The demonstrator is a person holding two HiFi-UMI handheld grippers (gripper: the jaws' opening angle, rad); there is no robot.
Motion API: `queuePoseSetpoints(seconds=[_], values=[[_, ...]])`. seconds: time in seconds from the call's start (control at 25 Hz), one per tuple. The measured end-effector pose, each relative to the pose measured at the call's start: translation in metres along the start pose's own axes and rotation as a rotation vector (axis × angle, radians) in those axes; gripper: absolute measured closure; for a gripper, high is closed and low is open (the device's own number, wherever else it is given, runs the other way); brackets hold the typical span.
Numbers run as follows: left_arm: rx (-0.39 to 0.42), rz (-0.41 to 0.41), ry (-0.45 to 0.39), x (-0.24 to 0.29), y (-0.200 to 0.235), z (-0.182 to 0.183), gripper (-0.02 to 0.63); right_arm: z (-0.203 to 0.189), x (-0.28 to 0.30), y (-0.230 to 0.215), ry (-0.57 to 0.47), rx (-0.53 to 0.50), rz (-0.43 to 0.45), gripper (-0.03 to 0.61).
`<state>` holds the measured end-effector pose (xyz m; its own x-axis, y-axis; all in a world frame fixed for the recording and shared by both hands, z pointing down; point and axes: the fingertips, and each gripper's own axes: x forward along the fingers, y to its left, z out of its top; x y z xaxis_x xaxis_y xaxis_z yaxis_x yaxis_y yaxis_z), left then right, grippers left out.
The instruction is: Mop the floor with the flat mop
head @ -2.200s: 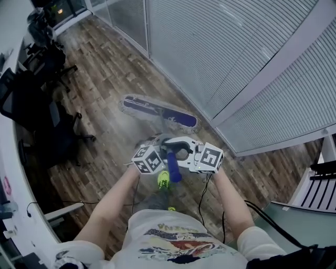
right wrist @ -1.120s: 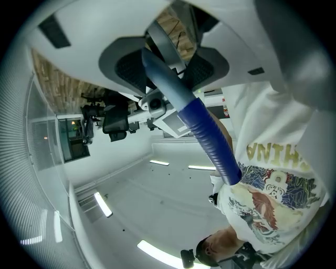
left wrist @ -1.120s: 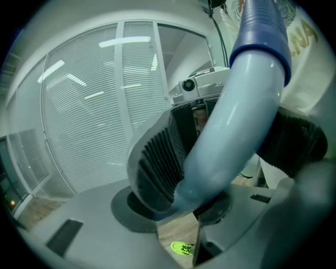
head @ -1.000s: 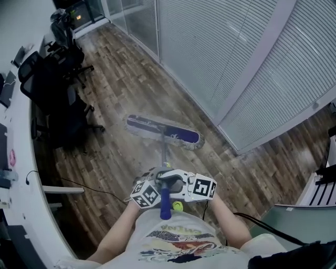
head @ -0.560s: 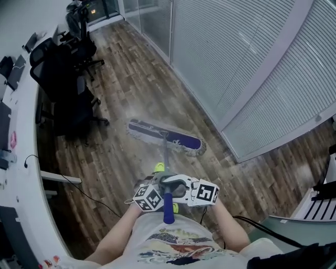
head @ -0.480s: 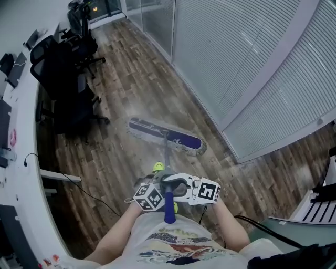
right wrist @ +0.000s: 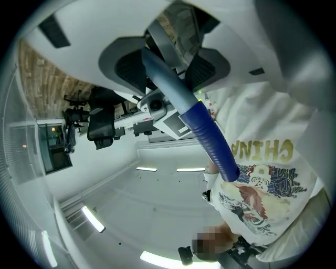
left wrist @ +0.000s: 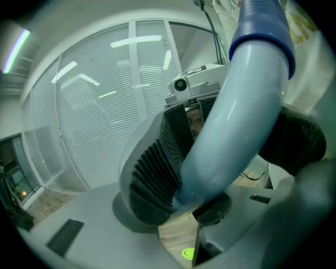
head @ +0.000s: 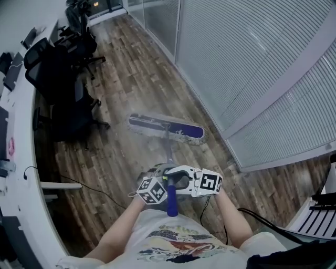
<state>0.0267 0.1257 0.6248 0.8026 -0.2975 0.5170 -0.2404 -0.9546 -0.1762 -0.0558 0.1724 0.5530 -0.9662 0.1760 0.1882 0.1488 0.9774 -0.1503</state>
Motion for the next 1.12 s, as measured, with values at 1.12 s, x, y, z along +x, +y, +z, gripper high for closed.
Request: queuePoseSetpoints(seconds=[1.12], values=[[-0.049,0.081,0.072,0.131,0.439,-0.008,0.500,0.060,-0.084,-0.438,-0.032,0.003,0.111,0.359]])
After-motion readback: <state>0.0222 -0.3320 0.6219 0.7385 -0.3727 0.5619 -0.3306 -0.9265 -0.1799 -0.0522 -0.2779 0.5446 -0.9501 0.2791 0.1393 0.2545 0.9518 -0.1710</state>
